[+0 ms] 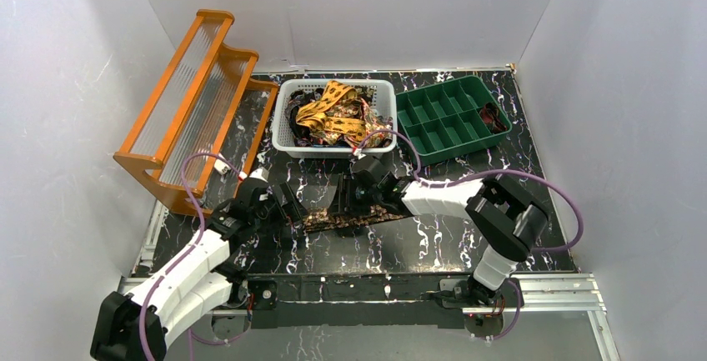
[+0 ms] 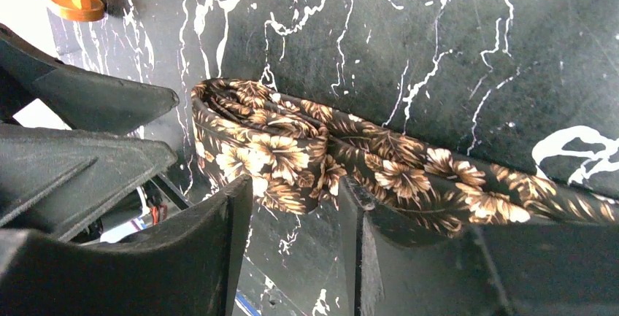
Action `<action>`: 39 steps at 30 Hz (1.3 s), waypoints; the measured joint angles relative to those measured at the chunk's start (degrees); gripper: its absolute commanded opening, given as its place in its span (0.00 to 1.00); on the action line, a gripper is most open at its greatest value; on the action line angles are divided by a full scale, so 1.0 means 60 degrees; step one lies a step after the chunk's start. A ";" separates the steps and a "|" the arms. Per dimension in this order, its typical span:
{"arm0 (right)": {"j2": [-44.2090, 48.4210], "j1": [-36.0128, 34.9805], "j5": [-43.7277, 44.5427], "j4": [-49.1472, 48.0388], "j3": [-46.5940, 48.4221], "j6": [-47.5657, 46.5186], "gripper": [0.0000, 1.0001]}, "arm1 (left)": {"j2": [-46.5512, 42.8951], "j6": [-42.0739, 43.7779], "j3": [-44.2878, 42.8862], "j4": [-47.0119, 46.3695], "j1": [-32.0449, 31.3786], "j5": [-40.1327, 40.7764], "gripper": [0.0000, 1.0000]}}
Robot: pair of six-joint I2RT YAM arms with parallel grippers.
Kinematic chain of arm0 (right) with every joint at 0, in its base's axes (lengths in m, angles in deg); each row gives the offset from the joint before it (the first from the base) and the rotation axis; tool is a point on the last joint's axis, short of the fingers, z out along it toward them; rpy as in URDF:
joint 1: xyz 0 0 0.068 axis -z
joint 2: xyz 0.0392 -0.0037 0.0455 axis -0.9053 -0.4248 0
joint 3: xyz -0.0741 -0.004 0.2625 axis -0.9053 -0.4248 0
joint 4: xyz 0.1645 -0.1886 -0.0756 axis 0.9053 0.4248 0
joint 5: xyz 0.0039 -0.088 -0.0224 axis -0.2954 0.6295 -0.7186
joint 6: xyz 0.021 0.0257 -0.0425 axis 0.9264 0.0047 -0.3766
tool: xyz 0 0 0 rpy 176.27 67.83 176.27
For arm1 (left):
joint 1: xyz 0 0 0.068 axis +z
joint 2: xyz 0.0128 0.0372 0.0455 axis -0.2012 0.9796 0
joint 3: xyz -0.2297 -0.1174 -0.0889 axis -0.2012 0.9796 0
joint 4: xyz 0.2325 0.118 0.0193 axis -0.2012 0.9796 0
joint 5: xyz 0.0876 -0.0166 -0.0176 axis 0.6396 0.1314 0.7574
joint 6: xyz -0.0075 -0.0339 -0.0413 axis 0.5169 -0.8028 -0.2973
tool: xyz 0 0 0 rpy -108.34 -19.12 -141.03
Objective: Roll the ties
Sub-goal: Roll the tie into the bin.
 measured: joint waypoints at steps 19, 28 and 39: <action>-0.0962 0.0244 -0.0379 0.0113 0.0346 0.0204 0.32 | -0.0131 -0.0317 0.1053 -0.1723 0.0000 -0.0852 0.91; -0.1053 0.0350 -0.0641 0.0076 0.0346 0.0222 0.30 | 0.0539 -0.0627 0.1592 -0.3690 0.0004 -0.1876 0.78; -0.1144 0.0379 -0.0823 -0.0120 0.0328 0.0233 0.28 | 0.1300 -0.1279 0.2255 -0.5592 0.0044 -0.2459 0.61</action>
